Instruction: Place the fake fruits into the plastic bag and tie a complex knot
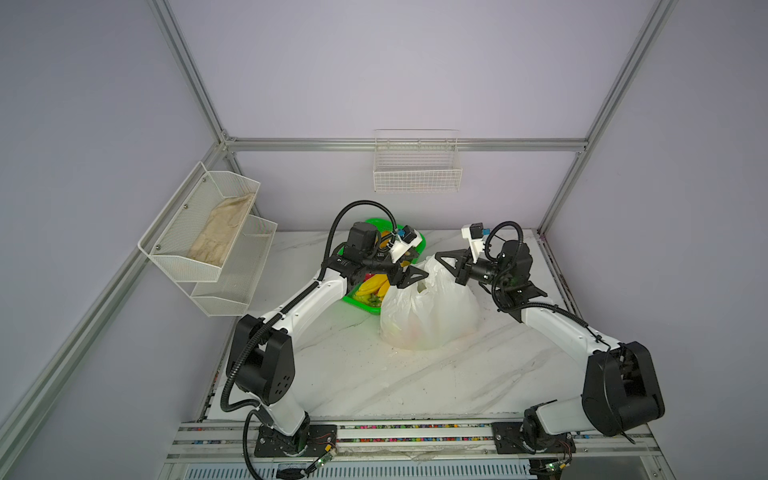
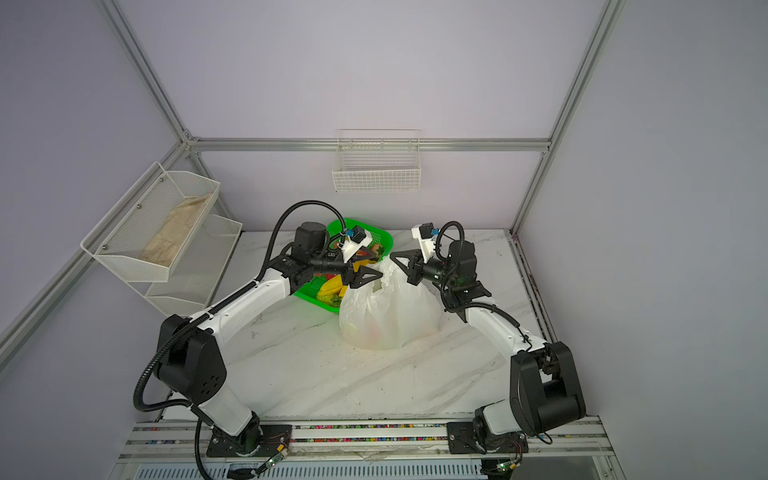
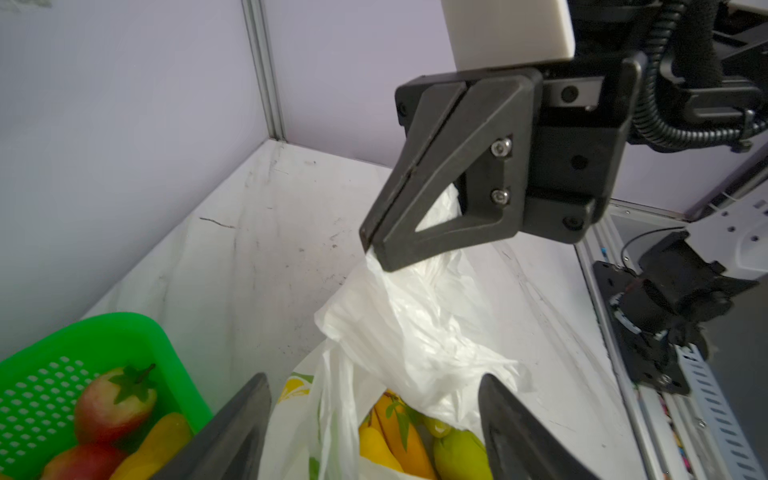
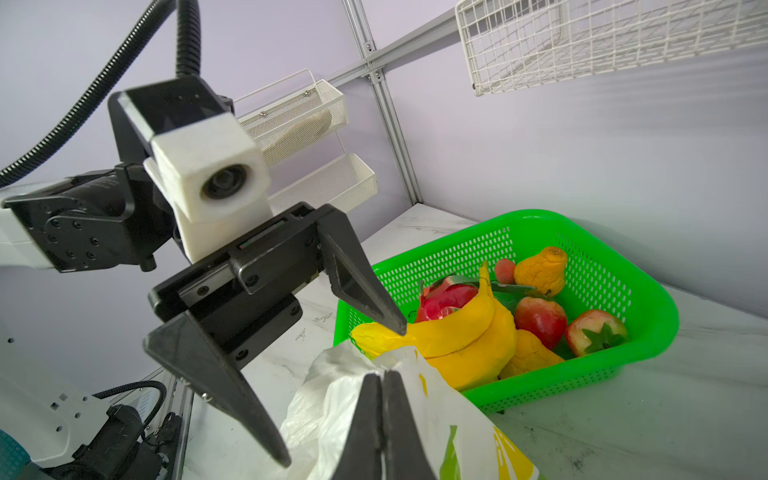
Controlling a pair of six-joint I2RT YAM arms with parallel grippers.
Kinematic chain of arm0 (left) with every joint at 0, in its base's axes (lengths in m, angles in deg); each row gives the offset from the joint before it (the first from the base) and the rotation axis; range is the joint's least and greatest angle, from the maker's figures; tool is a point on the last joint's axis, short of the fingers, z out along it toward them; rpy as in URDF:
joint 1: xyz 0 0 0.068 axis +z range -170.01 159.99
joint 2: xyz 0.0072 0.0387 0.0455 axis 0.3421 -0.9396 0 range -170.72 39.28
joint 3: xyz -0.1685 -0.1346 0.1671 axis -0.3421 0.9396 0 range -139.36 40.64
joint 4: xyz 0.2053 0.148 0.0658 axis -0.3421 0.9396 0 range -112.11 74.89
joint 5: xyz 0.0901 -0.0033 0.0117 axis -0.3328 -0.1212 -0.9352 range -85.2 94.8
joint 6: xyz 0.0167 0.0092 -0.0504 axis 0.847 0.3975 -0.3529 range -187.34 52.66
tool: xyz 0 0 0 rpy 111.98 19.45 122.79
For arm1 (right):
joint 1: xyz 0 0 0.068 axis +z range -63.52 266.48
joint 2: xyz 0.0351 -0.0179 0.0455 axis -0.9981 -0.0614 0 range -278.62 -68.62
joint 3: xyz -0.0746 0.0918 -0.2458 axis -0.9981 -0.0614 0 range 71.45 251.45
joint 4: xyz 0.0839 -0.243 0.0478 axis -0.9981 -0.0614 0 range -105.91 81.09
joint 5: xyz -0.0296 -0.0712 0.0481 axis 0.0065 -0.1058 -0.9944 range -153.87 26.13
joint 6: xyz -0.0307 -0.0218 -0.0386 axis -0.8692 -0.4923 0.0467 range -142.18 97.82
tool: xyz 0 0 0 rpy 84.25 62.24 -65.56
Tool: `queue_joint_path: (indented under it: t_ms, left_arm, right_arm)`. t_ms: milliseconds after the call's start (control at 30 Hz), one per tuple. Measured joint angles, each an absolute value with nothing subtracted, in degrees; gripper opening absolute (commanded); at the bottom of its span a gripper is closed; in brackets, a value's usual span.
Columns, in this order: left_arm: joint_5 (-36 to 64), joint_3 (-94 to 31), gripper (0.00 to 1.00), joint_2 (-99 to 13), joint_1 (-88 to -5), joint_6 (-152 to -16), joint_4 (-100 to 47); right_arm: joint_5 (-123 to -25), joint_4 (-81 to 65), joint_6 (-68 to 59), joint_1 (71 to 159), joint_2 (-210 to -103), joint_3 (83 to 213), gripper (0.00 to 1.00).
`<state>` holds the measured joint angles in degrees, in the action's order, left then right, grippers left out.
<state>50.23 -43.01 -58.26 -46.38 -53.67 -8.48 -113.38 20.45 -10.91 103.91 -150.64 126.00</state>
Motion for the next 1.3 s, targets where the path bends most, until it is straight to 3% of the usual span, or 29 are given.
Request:
queue_joint_path:
  t_ms: [267,800,1067,1200,1300]
  left_arm:
    - [52.9,-51.5,0.57,-63.7,-46.4,-52.1,-2.2]
    - [54.2,-56.4,0.33,-68.5,-46.8,-48.5,4.4]
    - [54.2,-56.4,0.03,-68.9,-46.8,-46.2,5.9]
    - [53.7,-56.4,0.00,-68.9,-46.9,-44.3,6.4]
    - [53.6,-56.4,0.00,-68.9,-47.0,-42.6,6.6]
  right_arm:
    - [-114.1,20.5,-10.9,103.9,-150.6,126.0,0.00]
    - [-114.1,21.4,-10.6,103.9,-150.6,126.0,0.00]
    - [-113.7,20.8,-11.7,103.9,-150.6,126.1,0.00]
    - [-112.0,18.4,-14.4,103.9,-150.5,126.5,0.00]
    - [-110.2,15.9,-17.2,103.9,-149.8,126.8,0.12]
